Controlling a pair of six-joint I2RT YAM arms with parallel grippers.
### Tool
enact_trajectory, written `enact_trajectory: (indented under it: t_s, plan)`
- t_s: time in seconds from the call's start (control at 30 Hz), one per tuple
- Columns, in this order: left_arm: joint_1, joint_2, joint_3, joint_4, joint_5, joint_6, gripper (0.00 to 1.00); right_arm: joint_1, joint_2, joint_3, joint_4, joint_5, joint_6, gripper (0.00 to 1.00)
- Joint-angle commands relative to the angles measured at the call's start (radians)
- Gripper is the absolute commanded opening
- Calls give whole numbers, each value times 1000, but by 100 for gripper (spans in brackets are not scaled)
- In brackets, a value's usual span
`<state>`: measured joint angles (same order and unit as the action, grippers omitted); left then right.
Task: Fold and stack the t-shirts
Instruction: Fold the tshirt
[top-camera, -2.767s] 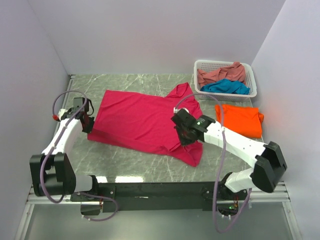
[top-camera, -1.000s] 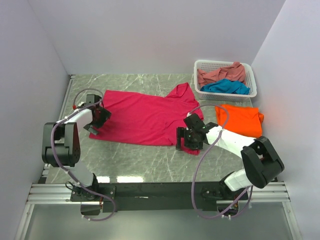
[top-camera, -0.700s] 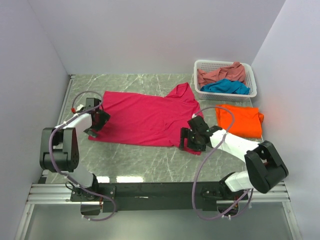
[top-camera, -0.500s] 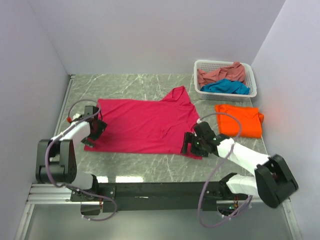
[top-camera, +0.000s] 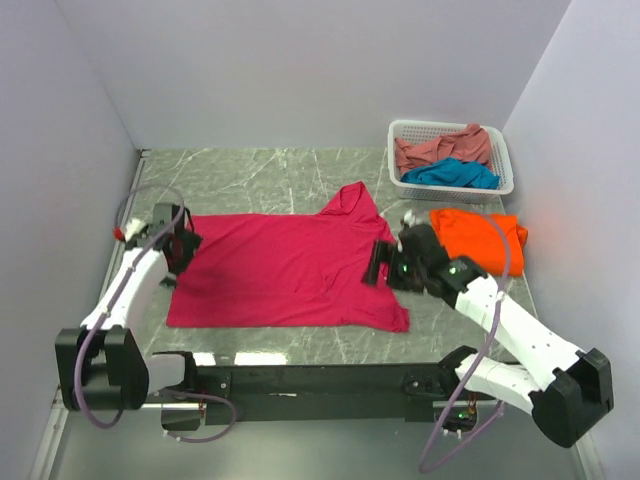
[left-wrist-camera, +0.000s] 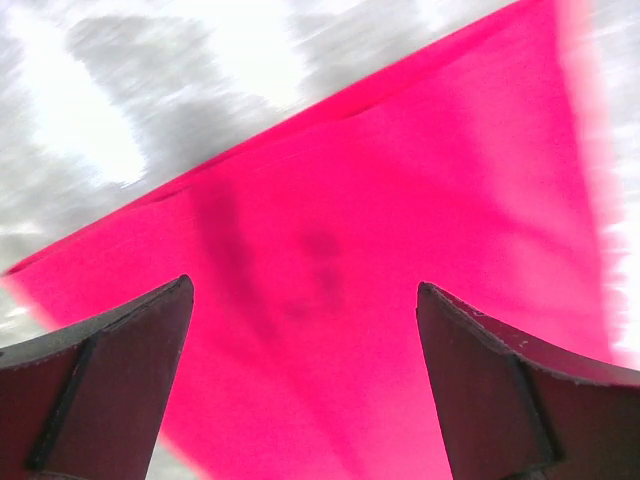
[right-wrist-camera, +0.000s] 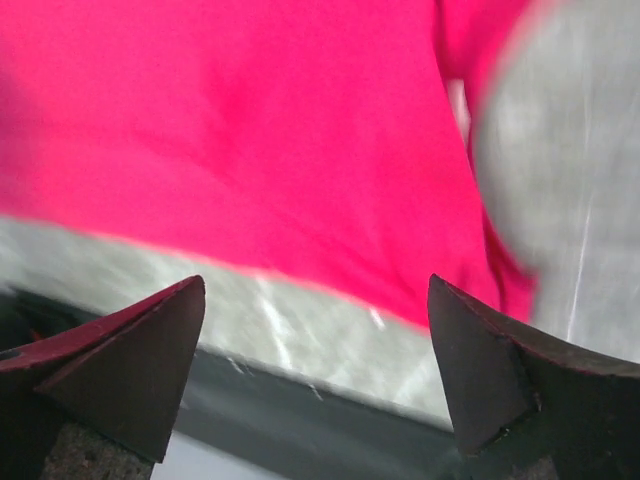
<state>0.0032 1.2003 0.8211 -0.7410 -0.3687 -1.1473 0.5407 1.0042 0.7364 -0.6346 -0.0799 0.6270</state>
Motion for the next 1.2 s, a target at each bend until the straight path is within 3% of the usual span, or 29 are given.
enact_trajectory:
  t_s: [0.0,0.17,0.33,0.43,0.53,0.77,1.17]
  plan:
    - [12,73,175,29,-38,3,100,2,74,176,93,168,-44,100]
    - [44,296,343,51,-65,47,99,-39,312,396,176,235,-64,100]
    - [67,568,554,106,62,147,98,-96,517,600,179,232,-116,100]
    - [67,700,665,91,85,167,89,-120,617,704,158,239,-145,100]
    - [67,789,742,31,74,169,74,-136,694,791,121,256,-165,100]
    - [67,875,739,20,40,156,53,-153,778,854,122,275,-197,100]
    - [66,920,814,-26,28,159,52,-154,787,804,141,265,-251,97]
